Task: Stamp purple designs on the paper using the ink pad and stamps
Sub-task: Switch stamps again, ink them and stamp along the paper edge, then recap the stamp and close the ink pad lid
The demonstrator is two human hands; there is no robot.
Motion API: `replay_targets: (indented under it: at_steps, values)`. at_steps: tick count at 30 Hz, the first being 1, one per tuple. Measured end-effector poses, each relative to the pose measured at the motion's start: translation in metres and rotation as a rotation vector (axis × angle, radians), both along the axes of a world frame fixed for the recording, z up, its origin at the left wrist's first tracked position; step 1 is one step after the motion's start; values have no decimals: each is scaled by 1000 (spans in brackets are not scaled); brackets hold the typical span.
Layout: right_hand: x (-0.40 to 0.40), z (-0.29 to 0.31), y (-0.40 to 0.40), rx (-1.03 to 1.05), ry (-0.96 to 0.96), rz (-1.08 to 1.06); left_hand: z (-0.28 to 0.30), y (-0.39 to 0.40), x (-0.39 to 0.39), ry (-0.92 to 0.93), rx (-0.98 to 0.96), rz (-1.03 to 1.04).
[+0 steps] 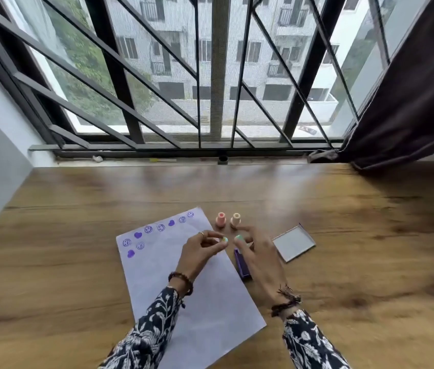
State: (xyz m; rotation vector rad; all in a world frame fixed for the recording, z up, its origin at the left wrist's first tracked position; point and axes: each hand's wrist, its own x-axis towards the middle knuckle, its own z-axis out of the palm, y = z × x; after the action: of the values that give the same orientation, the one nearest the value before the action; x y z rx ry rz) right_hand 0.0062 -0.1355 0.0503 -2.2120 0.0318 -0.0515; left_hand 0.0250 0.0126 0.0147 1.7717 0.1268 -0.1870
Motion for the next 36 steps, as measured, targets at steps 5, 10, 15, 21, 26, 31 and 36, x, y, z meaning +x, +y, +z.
replay_targets:
  at_steps: [5, 10, 15, 21, 26, 31, 36]
  values:
    - [2, 16, -5, 467, 70, -71, 17, -1, -7, 248, -771, 168]
    - [3, 23, 4, 629, 79, -68, 23, -1, -11, 277, -895, 72]
    - [1, 24, 7, 582, 75, -70, 24, -2, -7, 290, -870, 62]
    - [3, 22, 3, 547, 75, -84, 23, -2, -2, 290, -822, 36]
    - [9, 17, 2, 565, 73, -131, 20, -4, 5, 263, -810, 18]
    - [22, 11, -6, 465, 109, -169, 14, -10, 10, 130, -658, 3]
    - [41, 0, -17, 129, 63, -156, 8, -12, 8, -87, -83, -108]
